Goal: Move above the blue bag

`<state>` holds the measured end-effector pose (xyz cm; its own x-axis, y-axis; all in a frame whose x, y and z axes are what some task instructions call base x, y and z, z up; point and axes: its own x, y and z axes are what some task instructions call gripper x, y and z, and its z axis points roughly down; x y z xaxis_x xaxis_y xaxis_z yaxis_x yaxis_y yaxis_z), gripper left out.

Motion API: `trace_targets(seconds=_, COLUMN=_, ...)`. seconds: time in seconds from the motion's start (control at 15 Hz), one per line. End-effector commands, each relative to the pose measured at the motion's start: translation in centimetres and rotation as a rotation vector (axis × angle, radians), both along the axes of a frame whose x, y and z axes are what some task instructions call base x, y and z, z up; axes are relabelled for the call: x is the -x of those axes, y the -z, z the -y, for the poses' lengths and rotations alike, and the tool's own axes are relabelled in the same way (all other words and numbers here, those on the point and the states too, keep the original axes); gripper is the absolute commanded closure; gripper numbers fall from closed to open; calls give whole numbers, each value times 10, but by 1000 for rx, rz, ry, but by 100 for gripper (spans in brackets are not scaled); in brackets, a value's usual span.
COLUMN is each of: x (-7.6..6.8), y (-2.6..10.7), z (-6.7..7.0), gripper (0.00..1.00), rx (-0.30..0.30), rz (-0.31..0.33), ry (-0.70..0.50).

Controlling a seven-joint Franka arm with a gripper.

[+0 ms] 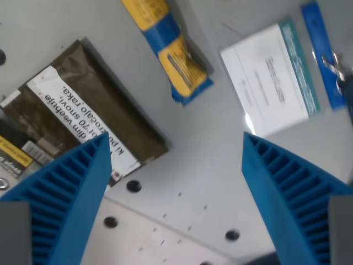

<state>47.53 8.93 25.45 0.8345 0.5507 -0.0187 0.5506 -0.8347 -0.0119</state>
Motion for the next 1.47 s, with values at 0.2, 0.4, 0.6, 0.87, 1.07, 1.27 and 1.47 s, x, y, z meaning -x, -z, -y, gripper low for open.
trace_targets(seconds=0.2, x=-7, y=22, z=-9, gripper=0, rx=-36, rz=38, ry=-408)
trace_targets(seconds=0.4, x=-12, y=37, z=-15, gripper=0, rx=-36, rz=30, ry=-493)
trace_targets(seconds=0.6, x=-17, y=52, z=-21, gripper=0, rx=-33, rz=18, ry=-559)
trace_targets(seconds=0.87, x=-25, y=70, z=-27, gripper=0, rx=-29, rz=0, ry=-623)
trace_targets(seconds=1.07, x=-30, y=82, z=-31, gripper=0, rx=-24, rz=-4, ry=-653)
trace_targets(seconds=1.27, x=-34, y=92, z=-34, gripper=0, rx=-19, rz=-5, ry=-660)
trace_targets(seconds=1.47, x=-37, y=98, z=-35, gripper=0, rx=-17, rz=-1, ry=-653)
